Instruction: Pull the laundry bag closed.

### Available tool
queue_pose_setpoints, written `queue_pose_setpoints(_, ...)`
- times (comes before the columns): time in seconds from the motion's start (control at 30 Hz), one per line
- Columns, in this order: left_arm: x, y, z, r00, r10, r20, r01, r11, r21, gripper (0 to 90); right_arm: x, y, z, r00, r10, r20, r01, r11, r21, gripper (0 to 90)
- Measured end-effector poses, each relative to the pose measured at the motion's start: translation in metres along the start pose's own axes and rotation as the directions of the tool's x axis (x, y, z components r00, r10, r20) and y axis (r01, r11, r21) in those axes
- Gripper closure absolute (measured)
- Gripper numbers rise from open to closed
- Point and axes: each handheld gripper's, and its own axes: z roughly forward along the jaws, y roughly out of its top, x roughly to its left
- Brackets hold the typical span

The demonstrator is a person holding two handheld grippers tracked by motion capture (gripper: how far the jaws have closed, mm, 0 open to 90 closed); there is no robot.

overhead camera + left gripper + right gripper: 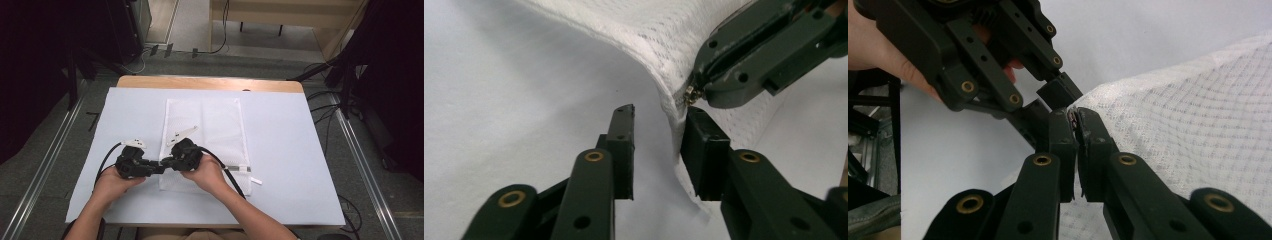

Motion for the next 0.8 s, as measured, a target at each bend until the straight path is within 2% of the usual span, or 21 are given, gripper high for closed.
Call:
queue_pose_setpoints(0.37,-0.0011,0.0008,-0.0006,0.9997,-0.002,0.026,0.002,0.9999,0.011,84.9,-0.0003,-0.0006,0.0012,0.9999,0.0,-0.012,0.0,1.0,0.007,88.0)
queue_pose_setpoints(0.67,-0.0008,0.0014,-0.001,0.9992,-0.014,0.038,0.013,0.9997,0.023,87.4,-0.0021,-0.0016,0.0025,1.0,-0.005,-0.001,0.005,1.0,0.019,88.1)
queue_pose_setpoints(0.8,-0.0004,0.002,-0.0015,0.9981,-0.034,0.051,0.033,0.9991,0.025,88.1,-0.0029,-0.002,0.0037,1.0,-0.005,0.005,0.005,1.0,0.018,88.1)
